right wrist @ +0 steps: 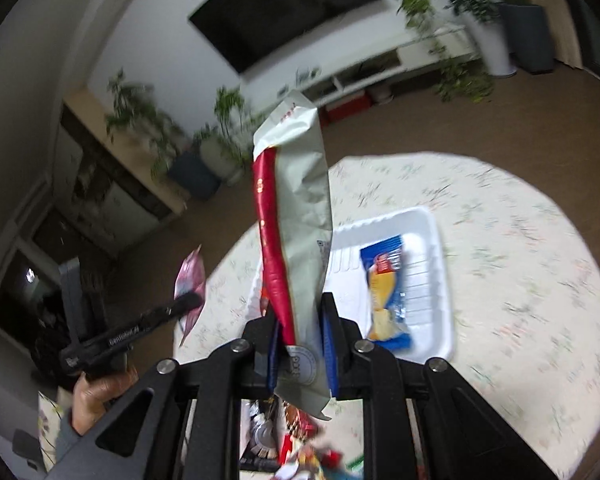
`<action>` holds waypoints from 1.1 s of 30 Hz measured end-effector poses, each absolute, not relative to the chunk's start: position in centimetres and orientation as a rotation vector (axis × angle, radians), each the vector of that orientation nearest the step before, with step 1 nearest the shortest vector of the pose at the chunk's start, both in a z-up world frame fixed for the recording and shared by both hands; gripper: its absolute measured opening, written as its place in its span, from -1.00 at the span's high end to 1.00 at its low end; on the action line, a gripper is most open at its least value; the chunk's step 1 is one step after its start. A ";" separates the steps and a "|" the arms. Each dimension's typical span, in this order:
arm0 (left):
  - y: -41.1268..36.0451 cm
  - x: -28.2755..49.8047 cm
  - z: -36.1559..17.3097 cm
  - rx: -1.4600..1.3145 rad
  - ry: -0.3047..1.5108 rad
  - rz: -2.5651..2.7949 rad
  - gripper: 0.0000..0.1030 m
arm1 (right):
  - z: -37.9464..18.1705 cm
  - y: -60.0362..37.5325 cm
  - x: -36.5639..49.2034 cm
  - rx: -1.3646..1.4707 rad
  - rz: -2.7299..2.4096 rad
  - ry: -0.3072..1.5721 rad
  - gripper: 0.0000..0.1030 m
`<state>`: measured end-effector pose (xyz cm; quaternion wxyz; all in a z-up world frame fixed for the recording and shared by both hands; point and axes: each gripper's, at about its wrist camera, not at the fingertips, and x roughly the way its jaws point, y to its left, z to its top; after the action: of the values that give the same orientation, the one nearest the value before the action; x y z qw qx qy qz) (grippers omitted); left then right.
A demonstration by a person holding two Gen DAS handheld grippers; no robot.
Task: Organize snacks
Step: 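Lower both packets into the white tray and open both tools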
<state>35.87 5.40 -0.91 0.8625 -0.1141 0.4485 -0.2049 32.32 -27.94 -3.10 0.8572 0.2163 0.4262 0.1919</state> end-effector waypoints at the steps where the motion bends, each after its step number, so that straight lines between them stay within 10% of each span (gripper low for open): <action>1: 5.2 36.8 -1.7 -0.241 0.955 -0.419 0.66 | -3.9 -27.2 33.1 0.442 0.403 0.918 0.63; 33: 2.5 41.2 -11.9 -0.225 1.073 -0.342 0.54 | -13.6 -22.0 39.2 0.358 0.332 1.142 0.52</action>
<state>41.21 2.46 -11.94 0.8395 -0.1063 0.5076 -0.1619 39.23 -21.96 -13.61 0.8134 0.1677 0.5349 0.1556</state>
